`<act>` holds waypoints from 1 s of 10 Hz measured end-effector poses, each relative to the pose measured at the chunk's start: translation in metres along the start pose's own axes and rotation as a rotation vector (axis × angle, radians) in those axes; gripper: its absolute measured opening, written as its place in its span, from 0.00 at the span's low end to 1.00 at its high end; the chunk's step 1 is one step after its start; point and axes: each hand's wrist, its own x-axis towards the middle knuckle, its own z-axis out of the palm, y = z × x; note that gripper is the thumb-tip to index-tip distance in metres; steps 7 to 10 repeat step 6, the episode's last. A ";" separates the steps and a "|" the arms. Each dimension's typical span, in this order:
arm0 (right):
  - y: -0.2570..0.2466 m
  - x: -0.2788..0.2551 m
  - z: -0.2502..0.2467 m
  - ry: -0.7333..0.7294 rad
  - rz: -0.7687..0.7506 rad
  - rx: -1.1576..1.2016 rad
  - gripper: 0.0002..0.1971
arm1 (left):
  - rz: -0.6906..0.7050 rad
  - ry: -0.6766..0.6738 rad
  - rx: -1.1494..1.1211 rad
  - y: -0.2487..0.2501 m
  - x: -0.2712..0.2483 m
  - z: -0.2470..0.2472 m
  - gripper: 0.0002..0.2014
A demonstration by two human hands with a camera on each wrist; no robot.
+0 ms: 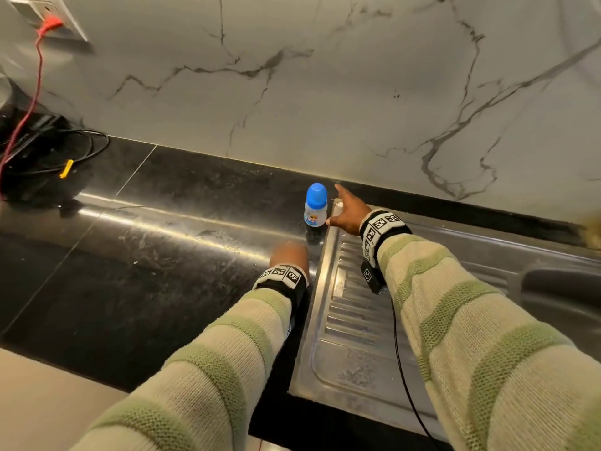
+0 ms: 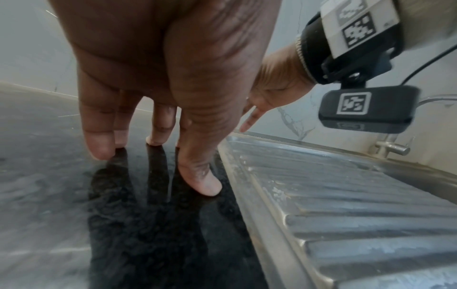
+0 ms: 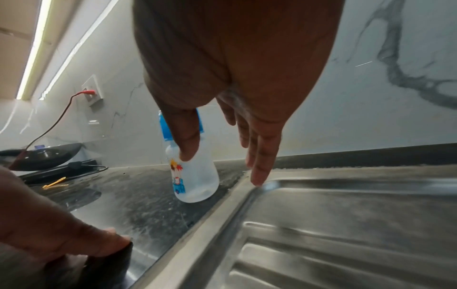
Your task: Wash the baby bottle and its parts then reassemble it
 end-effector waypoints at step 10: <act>0.179 -0.224 -0.115 0.184 0.309 -0.253 0.40 | 0.319 0.163 0.028 0.150 -0.103 -0.024 0.22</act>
